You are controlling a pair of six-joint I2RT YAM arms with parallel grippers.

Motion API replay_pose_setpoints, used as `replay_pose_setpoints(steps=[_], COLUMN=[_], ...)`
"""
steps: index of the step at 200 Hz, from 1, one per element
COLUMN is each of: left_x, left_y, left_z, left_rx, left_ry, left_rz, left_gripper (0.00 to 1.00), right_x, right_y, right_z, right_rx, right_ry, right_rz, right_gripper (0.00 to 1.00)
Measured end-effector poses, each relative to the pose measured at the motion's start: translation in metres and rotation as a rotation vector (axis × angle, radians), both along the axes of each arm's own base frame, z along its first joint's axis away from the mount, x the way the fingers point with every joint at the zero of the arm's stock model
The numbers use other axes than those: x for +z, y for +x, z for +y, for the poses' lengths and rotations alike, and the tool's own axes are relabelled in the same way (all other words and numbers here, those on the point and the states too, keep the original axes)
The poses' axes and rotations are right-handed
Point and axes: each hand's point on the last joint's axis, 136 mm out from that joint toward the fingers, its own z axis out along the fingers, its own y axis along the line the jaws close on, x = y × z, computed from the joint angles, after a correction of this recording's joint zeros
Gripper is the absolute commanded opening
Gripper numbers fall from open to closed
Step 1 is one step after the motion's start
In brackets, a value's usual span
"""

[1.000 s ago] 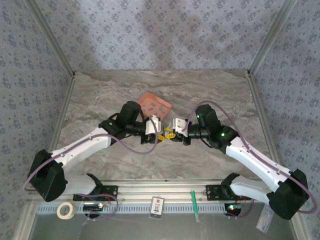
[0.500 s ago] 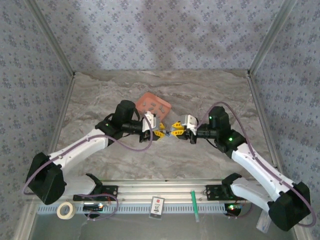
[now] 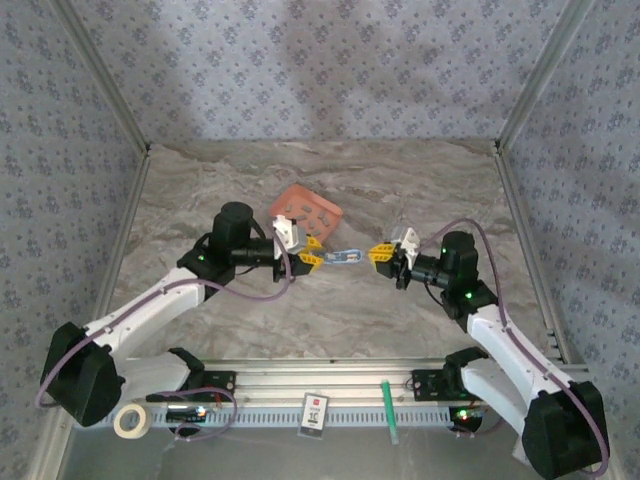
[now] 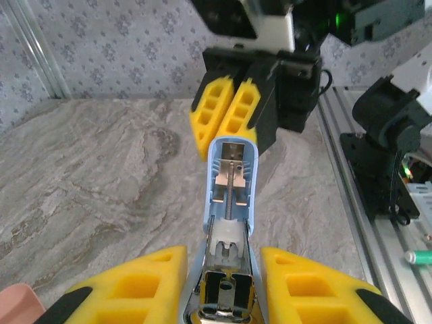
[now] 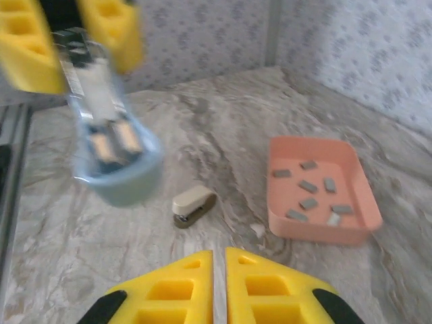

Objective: Load the staples into the stapler

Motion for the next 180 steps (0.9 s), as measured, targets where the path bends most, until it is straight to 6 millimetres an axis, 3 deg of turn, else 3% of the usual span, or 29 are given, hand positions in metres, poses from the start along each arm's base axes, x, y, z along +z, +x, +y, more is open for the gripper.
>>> replay_pose_setpoints(steps=[23,89,123,156,180], left_x=[0.004,-0.004,-0.003,0.002,0.003], left_y=[0.002,0.024,0.030,0.031,0.030], left_z=[0.000,0.008,0.008,0.005,0.003], left_rx=[0.016,0.178,0.219,0.227,0.224], left_ry=[-0.016,-0.014,-0.018,-0.033,-0.036], left_rz=[-0.004,-0.076,-0.104,-0.127,-0.131], left_gripper=[0.00,0.02,0.02,0.02,0.02], right_x=[0.006,0.030,0.042,0.037,0.029], right_y=[0.008,0.017,0.017,0.023,0.028], right_z=[-0.004,-0.002,0.011,0.028,0.038], right_rx=[-0.049,-0.174,-0.224,-0.248,-0.254], right_ry=[0.033,0.187,0.299,0.367,0.392], right_rz=[0.007,0.257,0.463,0.673,0.782], right_gripper=[0.41,0.63,0.64,0.63,0.55])
